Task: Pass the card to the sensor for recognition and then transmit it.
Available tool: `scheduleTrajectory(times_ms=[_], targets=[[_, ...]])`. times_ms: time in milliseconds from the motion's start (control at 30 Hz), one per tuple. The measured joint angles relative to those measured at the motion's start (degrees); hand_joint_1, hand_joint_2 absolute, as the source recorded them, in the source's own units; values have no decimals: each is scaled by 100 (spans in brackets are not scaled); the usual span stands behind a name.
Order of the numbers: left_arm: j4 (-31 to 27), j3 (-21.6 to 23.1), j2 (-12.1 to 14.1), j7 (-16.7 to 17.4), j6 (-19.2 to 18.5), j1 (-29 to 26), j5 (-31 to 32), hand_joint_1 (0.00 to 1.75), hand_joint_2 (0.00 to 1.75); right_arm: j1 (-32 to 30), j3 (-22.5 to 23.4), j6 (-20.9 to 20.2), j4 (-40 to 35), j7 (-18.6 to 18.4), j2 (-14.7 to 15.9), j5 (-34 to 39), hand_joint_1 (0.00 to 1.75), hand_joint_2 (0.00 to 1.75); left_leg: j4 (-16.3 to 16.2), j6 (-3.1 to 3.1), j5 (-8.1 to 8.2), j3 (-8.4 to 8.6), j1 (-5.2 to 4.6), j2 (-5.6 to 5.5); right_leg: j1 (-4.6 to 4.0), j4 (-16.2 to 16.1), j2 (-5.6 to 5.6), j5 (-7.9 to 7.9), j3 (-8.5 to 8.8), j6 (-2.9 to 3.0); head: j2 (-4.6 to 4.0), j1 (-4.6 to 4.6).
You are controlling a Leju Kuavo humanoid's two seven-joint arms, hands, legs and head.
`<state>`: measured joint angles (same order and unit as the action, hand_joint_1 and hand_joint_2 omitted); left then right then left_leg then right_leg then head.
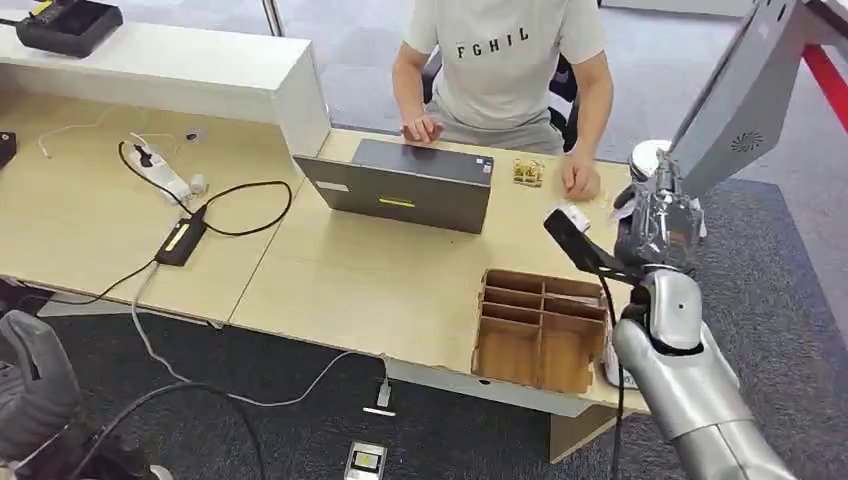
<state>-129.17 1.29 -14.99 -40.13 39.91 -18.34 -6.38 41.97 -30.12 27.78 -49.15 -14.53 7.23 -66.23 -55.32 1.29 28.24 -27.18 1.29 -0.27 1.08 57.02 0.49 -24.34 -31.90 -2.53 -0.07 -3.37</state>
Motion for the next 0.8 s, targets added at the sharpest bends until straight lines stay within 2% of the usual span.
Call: scheduleTrajectory(times_ms=[167, 333, 633, 800], targets=[[-20, -22, 0, 0, 2, -79, -4, 0, 175, -692, 485, 116, -477, -4, 439, 370, 175, 175, 1, -2, 1, -5, 0, -2, 0, -1, -1, 0, 0, 0, 0, -2], [-46, -50, 0, 0, 2, -100, -4, 0, 175, -1111, 779, 186, -801, 17, 709, 499, 175, 175, 2, -3, 3, 0, 1, 4, 1, 0, 2, 0, -1, 0, 0, -2], [-37, -52, 63, 0, 2, -132, -28, 0, 175, -2031, 938, 512, -1395, 133, 890, 899, 175, 175, 4, -3, 3, -7, 1, 6, 1, 0, 3, -1, 0, -1, 0, -2], [-15, -50, 118, 0, 2, -163, -89, 0, 175, -2223, 929, 523, -1426, 192, 899, 1128, 175, 175, 4, -3, 3, -7, 0, 5, 1, 0, 1, -1, 1, -1, 0, -2]])
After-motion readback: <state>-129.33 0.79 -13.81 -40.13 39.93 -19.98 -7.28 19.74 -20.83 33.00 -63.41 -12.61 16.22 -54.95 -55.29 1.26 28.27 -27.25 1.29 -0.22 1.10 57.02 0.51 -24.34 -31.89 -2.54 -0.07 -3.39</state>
